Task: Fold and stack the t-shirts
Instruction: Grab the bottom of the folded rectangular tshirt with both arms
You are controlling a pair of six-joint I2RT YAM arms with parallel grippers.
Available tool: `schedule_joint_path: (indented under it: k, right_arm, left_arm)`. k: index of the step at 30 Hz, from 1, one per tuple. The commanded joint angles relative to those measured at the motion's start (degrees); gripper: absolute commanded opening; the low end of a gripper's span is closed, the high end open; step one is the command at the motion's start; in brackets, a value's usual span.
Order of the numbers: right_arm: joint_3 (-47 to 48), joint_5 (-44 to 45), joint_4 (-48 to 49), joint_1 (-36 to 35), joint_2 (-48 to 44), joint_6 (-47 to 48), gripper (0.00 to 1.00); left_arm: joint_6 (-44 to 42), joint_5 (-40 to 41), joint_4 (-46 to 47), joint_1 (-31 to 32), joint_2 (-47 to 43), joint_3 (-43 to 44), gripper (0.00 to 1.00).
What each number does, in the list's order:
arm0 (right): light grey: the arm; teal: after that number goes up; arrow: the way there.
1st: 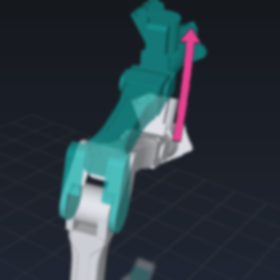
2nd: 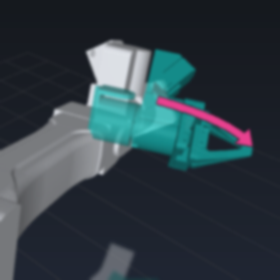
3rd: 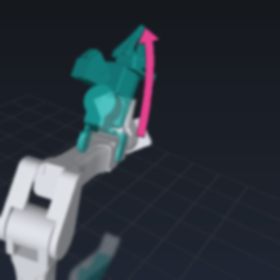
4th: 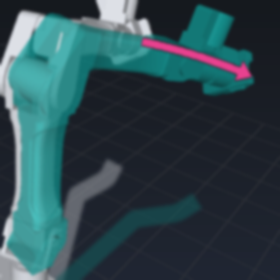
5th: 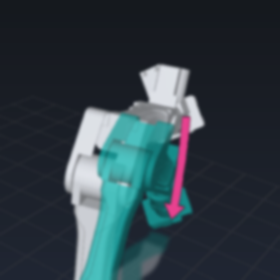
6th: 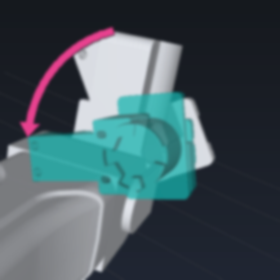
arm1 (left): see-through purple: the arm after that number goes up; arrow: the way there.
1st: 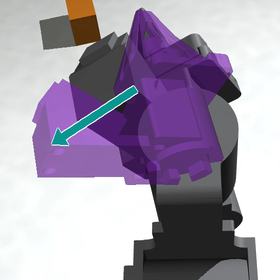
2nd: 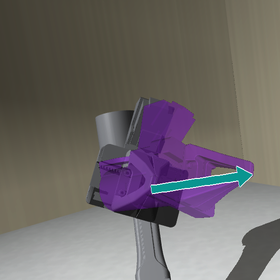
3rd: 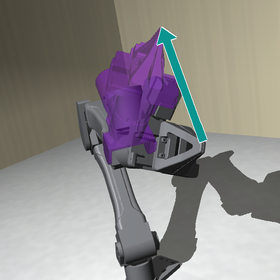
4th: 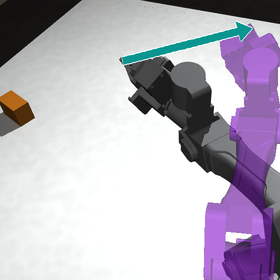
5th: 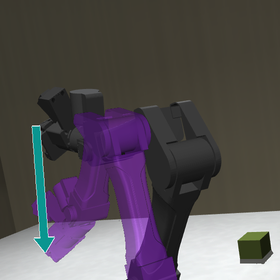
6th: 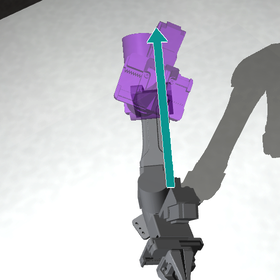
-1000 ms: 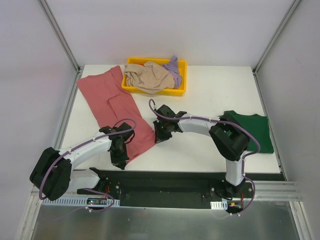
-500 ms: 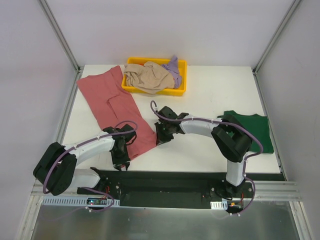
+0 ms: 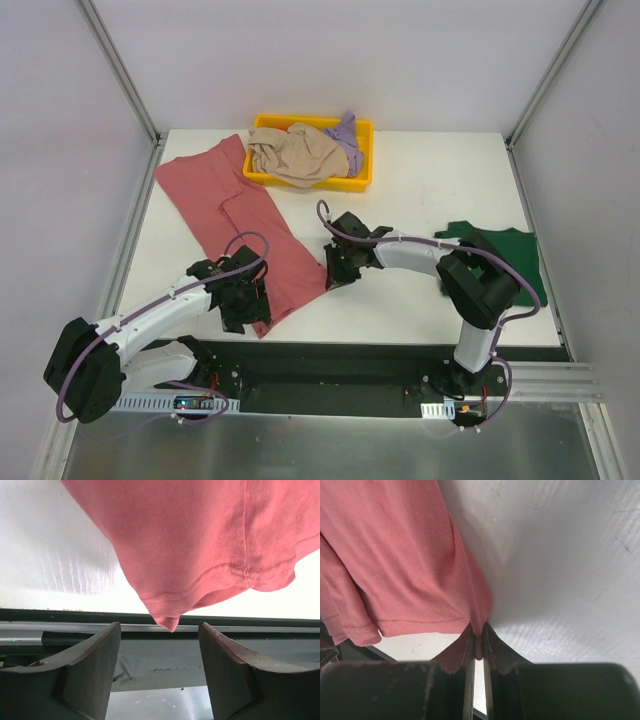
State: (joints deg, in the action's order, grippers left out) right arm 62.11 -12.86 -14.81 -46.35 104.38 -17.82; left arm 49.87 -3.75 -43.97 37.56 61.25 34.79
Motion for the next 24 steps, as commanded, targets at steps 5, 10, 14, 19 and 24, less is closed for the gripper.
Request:
schedule_joint_path:
  k: [5,10,14,19,24]
  right_arm:
    - [-1.9,0.56,-1.1,0.56,-3.57,0.42,0.11]
    - [-2.6,0.82,-1.19,0.47,-4.27,0.42,0.11]
    - [-4.18,0.91,-0.75,0.47,-6.02,-0.19,0.06]
    - [-5.42,0.3,-0.57,0.29,-9.1,-0.81,0.04]
    - [-2.79,-3.3,-0.14,-0.85,-10.51,-0.63,0.0]
  left_arm:
    - [3.3,0.14,7.32,0.58,3.51,-4.55,0.47]
    - [4.8,-3.01,7.32,0.58,5.81,-6.92,0.18]
    - [7.78,-5.83,7.31,1.72,1.86,-8.07,0.02]
    - [10.34,-7.06,7.31,2.17,-4.03,-7.89,0.0]
    - [9.46,-4.53,5.56,2.17,-7.64,-5.35,0.0]
